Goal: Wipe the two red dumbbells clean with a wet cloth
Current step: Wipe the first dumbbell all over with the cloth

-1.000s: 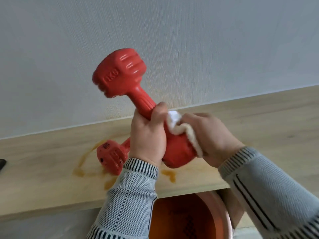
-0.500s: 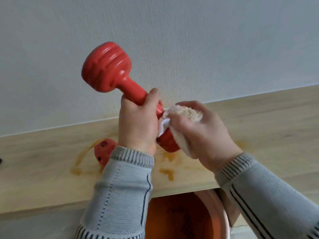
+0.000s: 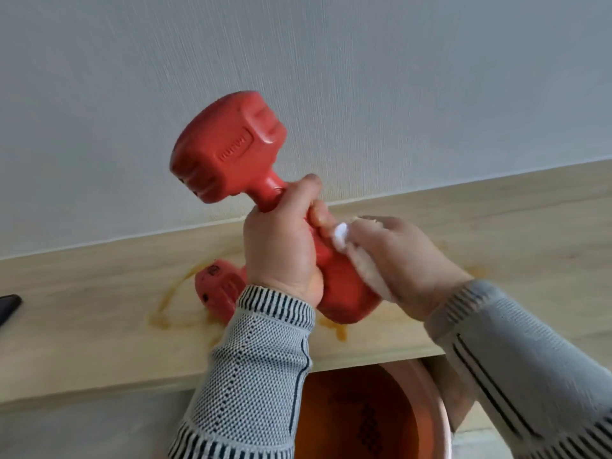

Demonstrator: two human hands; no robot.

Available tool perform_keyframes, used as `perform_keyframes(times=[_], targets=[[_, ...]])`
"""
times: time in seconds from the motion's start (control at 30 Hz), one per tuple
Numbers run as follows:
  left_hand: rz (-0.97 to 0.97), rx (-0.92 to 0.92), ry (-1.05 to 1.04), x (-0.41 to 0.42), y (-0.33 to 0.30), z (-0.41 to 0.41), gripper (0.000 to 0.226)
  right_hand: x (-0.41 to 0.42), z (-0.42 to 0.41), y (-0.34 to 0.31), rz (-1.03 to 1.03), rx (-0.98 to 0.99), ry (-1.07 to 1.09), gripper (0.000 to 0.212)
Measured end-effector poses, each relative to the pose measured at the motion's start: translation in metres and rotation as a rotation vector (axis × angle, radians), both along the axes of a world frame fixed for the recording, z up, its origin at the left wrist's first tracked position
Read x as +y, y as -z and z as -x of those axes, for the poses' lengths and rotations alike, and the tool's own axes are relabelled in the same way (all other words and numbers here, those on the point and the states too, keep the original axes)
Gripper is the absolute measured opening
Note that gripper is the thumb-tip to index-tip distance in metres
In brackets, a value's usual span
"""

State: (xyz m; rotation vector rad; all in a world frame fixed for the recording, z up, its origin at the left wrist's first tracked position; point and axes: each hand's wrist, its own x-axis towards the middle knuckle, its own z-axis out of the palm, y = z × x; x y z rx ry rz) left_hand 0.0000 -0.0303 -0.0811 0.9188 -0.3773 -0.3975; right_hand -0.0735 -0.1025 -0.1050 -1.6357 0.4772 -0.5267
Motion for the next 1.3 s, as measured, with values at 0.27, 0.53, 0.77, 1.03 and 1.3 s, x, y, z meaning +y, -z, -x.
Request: perform_keyframes(times=[0.27,0.53,0.77,1.03,1.3], targets=[[0.066,0.107,-0.042,0.005,0.002,-0.015,0.043,0.017,-0.01,0.007,0.355,-0.059,0.113,0.058],[0.22,-0.139,0.179,0.01,-0.003,-0.012,0.022,-0.012,0.007,0.003,-0.754,-0.236,-0.506,0.024],[-0.051,0.303,0.078,0.003,-0.006,-0.025,0.025,-0.005,0.001,0.003,0.483,-0.331,0.284,0.063],[0.085,0.288,0.034,0.007,-0.005,-0.012,0.041,0.02,-0.002,-0.008,0.683,-0.004,0.196,0.041],[0.293,0.293,0.146,0.007,-0.011,0.001,0.033,-0.023,0.001,0.008,-0.797,-0.205,-0.364,0.021]])
